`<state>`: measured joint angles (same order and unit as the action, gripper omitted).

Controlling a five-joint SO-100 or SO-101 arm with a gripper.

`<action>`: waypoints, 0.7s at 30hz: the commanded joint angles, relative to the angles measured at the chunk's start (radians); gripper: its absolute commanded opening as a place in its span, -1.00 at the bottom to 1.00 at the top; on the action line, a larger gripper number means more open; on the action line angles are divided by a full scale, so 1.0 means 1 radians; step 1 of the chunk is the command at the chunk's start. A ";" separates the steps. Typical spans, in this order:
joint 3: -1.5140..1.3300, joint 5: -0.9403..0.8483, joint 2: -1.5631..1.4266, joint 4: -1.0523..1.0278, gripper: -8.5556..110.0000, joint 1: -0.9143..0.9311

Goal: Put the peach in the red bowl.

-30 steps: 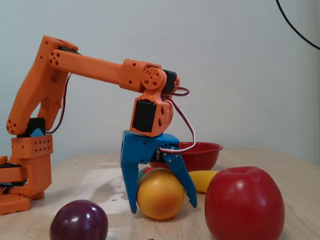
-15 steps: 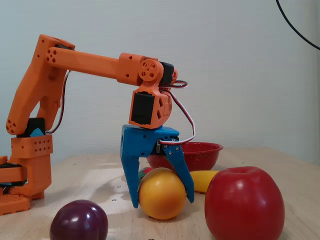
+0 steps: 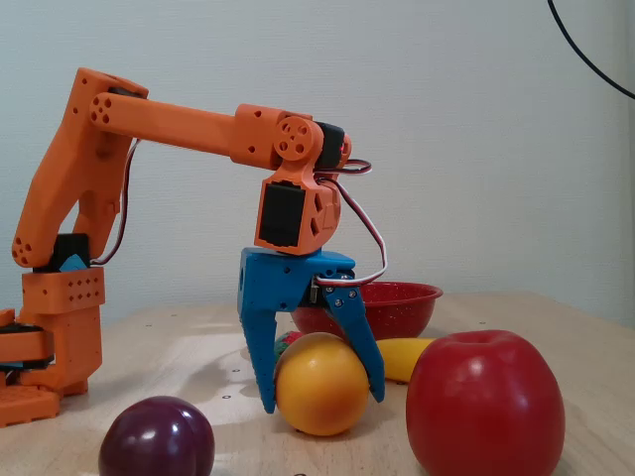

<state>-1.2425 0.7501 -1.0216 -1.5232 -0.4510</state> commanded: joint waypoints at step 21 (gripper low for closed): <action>0.327 -0.106 -0.387 -0.187 -0.85 0.025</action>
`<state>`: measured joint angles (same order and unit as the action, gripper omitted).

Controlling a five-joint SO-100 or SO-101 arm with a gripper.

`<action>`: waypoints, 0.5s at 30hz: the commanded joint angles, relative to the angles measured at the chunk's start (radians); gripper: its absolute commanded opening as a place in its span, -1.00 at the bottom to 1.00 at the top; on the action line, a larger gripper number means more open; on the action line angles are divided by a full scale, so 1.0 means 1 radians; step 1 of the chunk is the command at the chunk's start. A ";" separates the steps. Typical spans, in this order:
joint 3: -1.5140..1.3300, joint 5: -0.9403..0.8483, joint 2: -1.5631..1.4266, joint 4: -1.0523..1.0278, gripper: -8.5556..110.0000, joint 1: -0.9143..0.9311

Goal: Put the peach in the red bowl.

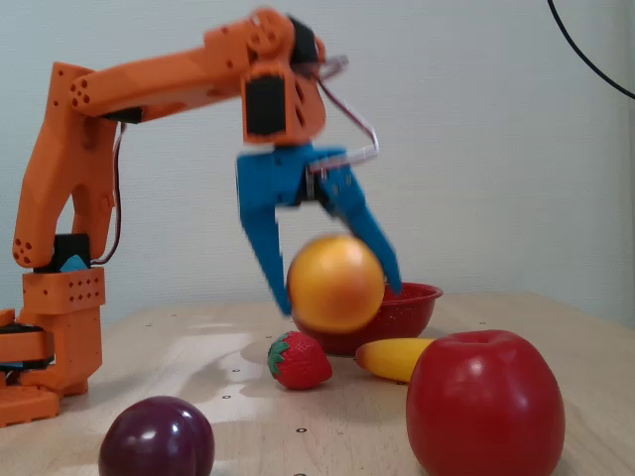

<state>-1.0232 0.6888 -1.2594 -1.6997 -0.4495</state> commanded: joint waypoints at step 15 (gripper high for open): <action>0.081 -0.387 -0.400 0.176 -0.85 0.459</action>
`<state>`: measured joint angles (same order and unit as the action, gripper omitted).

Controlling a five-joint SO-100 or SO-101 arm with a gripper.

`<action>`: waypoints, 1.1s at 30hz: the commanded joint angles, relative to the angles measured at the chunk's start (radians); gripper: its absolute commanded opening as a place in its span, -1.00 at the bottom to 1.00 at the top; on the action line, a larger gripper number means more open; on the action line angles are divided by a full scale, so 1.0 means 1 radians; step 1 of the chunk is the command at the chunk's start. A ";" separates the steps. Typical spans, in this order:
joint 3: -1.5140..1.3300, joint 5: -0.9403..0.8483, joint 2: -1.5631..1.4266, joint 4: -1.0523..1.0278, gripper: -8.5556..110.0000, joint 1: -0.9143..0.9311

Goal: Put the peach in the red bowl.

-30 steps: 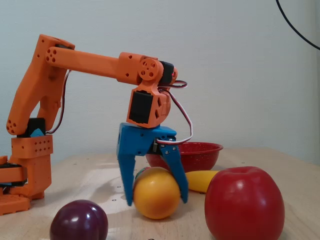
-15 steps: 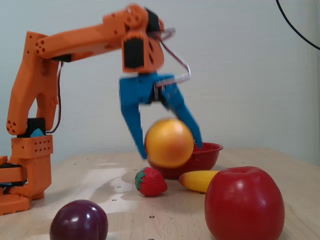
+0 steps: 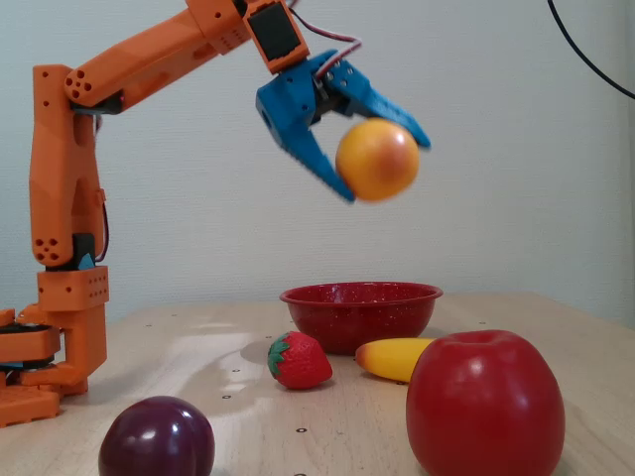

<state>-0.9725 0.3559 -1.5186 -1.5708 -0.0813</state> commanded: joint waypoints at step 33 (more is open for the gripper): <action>-0.331 -0.137 0.158 0.489 -0.62 0.588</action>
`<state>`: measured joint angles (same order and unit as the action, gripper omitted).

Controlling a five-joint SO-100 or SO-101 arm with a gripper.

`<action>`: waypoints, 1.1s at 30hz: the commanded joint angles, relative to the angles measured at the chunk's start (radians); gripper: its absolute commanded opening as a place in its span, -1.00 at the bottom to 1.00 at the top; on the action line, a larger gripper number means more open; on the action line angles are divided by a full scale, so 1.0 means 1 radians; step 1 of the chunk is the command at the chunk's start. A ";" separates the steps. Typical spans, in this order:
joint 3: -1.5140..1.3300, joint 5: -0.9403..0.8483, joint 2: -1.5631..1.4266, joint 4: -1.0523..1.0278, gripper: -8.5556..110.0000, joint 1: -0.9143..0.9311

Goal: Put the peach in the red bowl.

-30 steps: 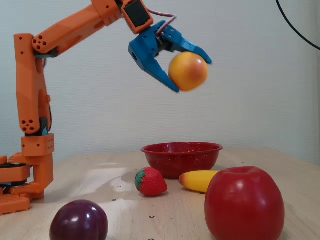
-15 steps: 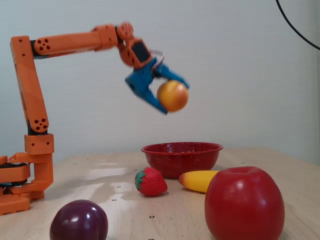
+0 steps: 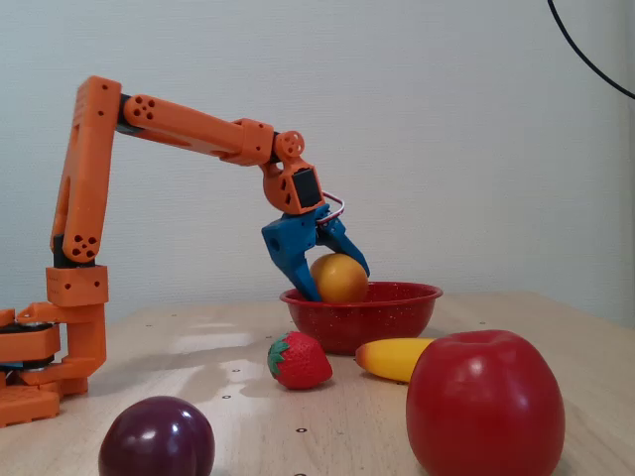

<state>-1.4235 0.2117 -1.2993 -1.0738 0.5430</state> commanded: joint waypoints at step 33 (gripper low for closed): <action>0.091 -0.190 -0.517 -0.160 -0.85 -0.265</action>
<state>-1.3392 0.0460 -1.6889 -1.2364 0.3237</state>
